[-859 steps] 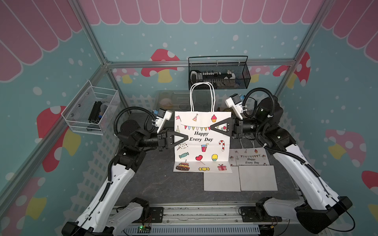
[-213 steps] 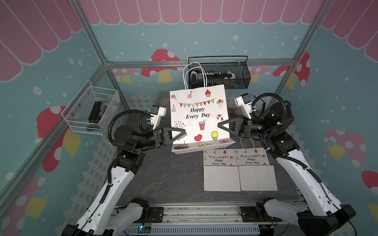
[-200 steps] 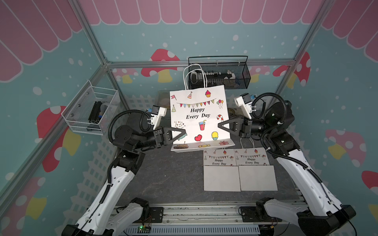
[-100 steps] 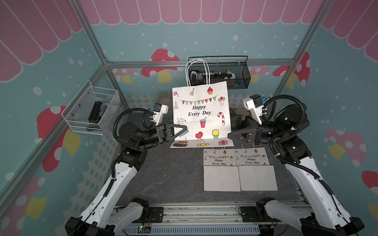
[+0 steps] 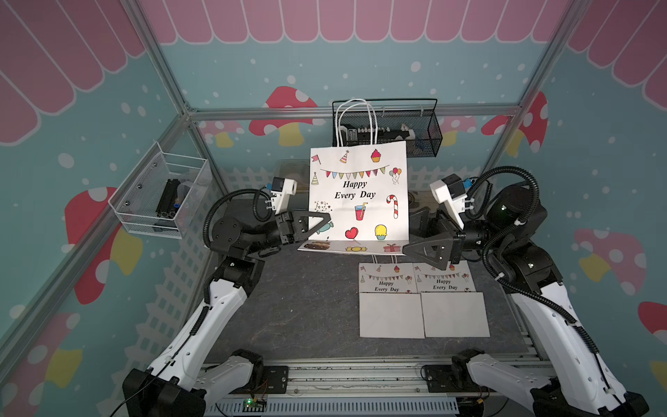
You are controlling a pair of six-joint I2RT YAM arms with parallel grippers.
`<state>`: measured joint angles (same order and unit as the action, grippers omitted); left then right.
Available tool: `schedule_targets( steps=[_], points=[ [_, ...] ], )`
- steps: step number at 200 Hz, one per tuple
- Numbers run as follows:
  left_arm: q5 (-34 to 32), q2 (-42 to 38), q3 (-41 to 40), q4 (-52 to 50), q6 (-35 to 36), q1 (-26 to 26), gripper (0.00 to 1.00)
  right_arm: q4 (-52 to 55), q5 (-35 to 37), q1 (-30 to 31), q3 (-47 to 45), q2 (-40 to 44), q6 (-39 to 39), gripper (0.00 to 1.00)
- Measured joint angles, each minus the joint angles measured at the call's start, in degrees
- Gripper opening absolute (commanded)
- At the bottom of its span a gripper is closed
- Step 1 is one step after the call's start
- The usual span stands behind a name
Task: Put away the paper bag
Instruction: Press the paper bag.
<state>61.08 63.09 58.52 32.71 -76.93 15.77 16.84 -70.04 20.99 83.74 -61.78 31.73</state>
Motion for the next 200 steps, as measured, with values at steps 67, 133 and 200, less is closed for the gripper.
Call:
schedule_targets(
  steps=[67, 133, 200],
  points=[
    [-1.1, 0.2, -0.6, 2.6, -3.1, -0.5, 0.00, 1.9, 0.3, 0.0, 0.0, 0.0, -2.1, 0.99],
    [-1.5, 1.0, -0.9, 5.5, -5.6, -0.8, 0.00, 3.3, 1.2, 0.0, 0.0, 0.9, -2.8, 0.91],
    [-1.0, 0.0, -0.3, 0.7, -1.1, 0.6, 0.00, 2.4, 7.3, 0.0, -0.9, -2.0, -0.8, 0.65]
  ],
)
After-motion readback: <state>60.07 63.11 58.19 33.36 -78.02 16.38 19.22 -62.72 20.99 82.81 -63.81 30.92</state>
